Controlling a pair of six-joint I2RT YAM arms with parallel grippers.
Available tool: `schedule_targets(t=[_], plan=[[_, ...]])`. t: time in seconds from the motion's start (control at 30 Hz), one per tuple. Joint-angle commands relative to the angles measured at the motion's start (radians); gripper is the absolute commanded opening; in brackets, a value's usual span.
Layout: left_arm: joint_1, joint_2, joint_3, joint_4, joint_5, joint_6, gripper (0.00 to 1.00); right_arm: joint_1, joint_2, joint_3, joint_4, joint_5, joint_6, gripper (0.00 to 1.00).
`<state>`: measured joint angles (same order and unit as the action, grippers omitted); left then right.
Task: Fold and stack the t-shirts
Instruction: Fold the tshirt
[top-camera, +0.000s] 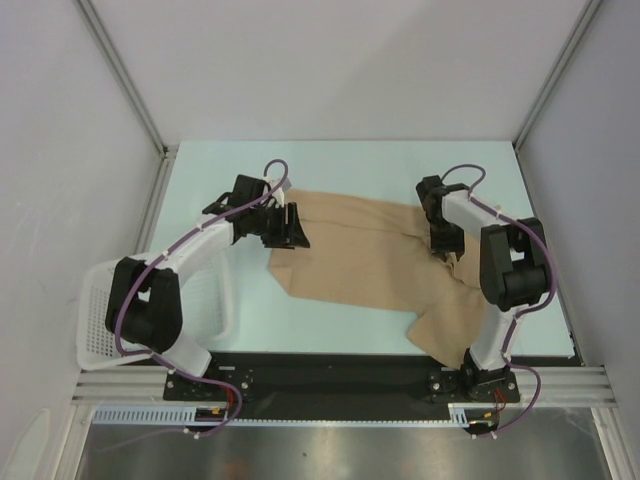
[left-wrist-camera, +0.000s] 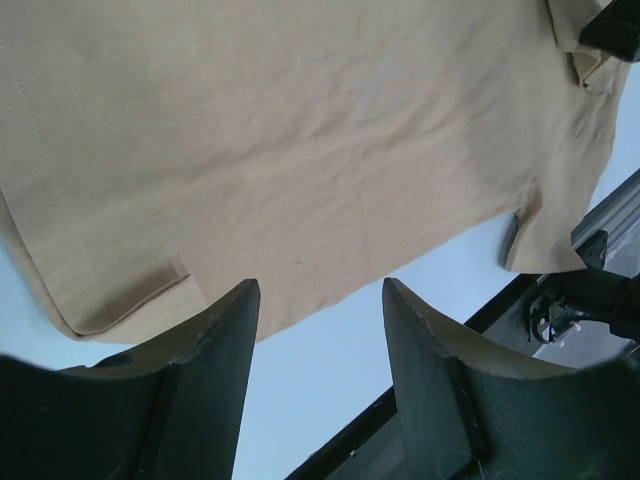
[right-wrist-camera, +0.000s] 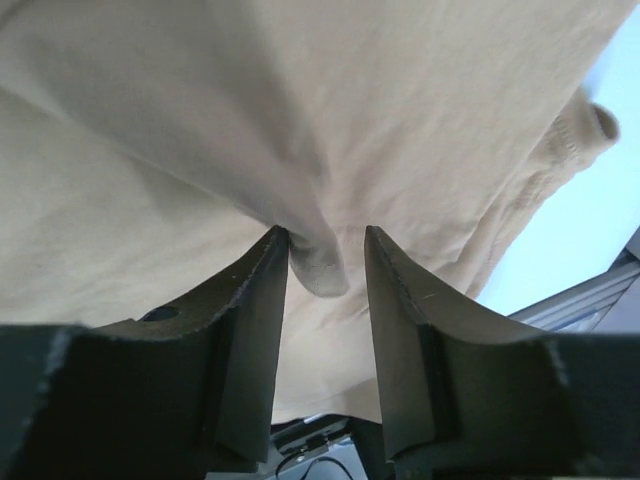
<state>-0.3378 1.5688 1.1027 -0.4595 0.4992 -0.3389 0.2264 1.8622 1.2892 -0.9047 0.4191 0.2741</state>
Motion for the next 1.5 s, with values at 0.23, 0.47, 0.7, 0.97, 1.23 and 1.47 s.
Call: schedule_targets(t=[0.23, 0.47, 0.7, 0.97, 1.23, 1.47], plan=[[0.006, -0.036, 0.017, -0.01, 0.007, 0.021, 0.58, -0.104, 0.124, 0.271, -0.043, 0.075, -0.076, 0.63], [0.006, -0.062, -0.017, 0.01, 0.006, 0.011, 0.58, 0.062, -0.144, 0.127, -0.028, -0.091, -0.026, 0.58], [0.006, -0.033, 0.012, 0.005, 0.033, 0.017, 0.58, 0.041, -0.147, -0.033, 0.039, -0.246, 0.031, 0.16], [0.006, -0.033, 0.034, -0.027, 0.029, 0.047, 0.58, 0.014, -0.034, -0.042, 0.112, -0.261, -0.013, 0.04], [0.008, -0.058, 0.006, -0.025, 0.021, 0.046, 0.58, -0.042, -0.003, -0.05, 0.144, -0.134, -0.032, 0.18], [0.011, -0.056, 0.009, -0.027, 0.022, 0.046, 0.58, -0.053, 0.04, -0.005, 0.144, -0.126, -0.052, 0.29]])
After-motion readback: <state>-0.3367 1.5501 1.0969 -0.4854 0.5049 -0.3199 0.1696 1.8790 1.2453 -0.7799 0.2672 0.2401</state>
